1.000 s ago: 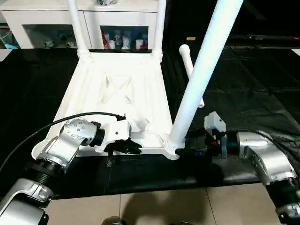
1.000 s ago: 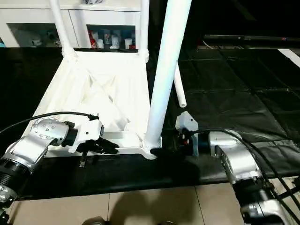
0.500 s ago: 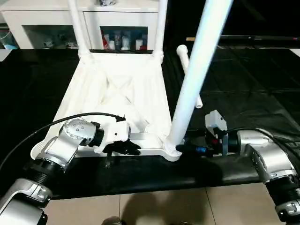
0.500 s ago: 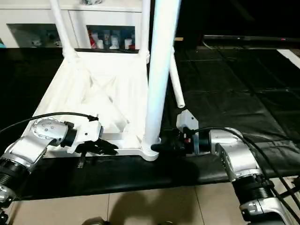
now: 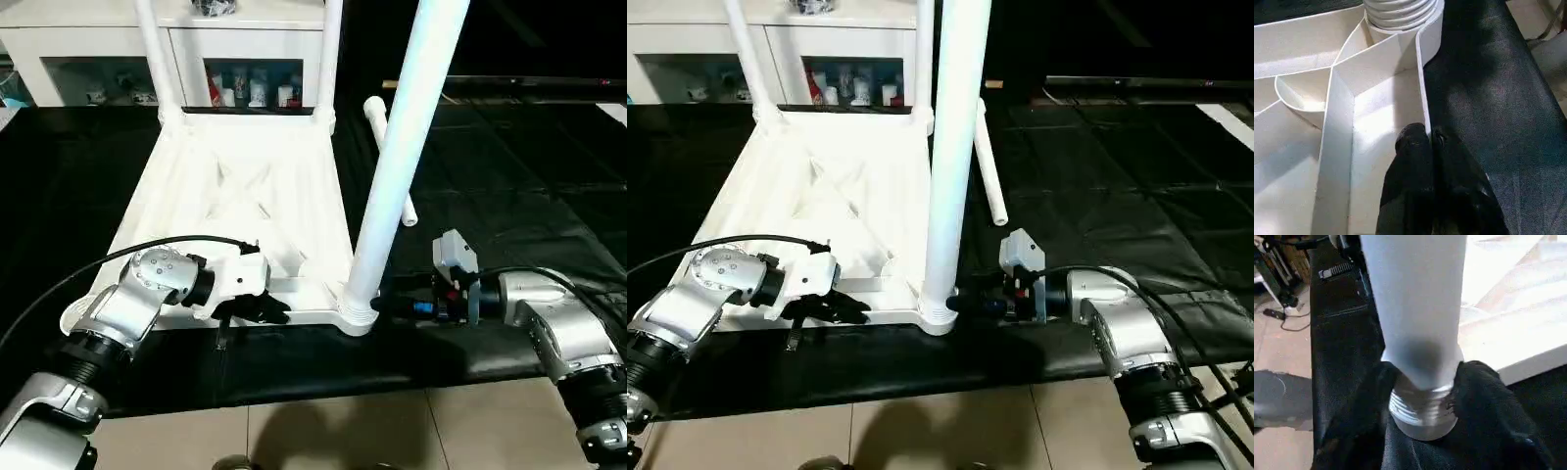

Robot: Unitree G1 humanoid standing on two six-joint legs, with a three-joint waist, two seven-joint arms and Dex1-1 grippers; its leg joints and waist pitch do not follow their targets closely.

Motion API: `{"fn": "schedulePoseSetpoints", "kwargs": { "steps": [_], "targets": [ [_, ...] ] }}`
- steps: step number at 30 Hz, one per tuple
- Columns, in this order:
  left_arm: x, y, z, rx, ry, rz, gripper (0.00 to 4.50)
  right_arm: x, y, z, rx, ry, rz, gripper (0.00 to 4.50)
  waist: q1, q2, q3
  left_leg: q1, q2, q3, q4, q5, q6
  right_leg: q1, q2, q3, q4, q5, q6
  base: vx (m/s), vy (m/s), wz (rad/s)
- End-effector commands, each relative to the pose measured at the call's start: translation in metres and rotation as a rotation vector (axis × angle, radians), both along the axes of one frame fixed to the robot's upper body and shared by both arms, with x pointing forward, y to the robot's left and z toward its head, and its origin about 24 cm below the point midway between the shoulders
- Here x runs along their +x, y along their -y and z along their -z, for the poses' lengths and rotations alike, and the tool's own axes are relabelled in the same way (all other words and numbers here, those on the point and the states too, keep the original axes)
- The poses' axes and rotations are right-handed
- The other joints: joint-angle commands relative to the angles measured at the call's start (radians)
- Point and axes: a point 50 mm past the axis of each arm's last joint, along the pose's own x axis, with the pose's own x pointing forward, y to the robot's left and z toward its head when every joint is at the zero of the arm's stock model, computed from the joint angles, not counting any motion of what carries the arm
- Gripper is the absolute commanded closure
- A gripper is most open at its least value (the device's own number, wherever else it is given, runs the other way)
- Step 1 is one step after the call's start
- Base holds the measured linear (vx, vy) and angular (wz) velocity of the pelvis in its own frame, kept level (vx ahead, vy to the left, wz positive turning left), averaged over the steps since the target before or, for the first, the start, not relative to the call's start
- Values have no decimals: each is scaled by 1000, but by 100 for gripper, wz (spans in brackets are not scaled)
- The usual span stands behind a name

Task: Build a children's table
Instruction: Rotate leg to tighten

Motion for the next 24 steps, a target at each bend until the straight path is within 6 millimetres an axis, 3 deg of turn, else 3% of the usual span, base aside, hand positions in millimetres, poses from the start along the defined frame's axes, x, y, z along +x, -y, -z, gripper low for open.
{"fn": "schedulePoseSetpoints", "kwargs": {
  "steps": [1, 18, 24],
  "targets": [
    [-4, 13, -1, 8, 6, 100, 450, 0, -3, 4, -8, -31, -6, 202, -1, 8, -77, 2, 42, -9, -70, -137, 47, 57, -78, 52, -72, -150, -227, 0, 0, 0],
    [-3, 14, -2, 14, 6, 107, 450, 7, -16, 2, -30, 35, -18, 53, 3, 11, -79, 3, 43, -9, -70, -130, 40, 55, -79, 52, -67, -117, -238, 0, 0, 0],
    [-2, 14, -2, 16, 6, 109, 450, 8, -19, 4, -34, 39, -19, 53, 5, 13, -79, 4, 43, -9, -70, -132, 40, 57, -80, 52, -66, -111, -237, 0, 0, 0]
  ]
}}
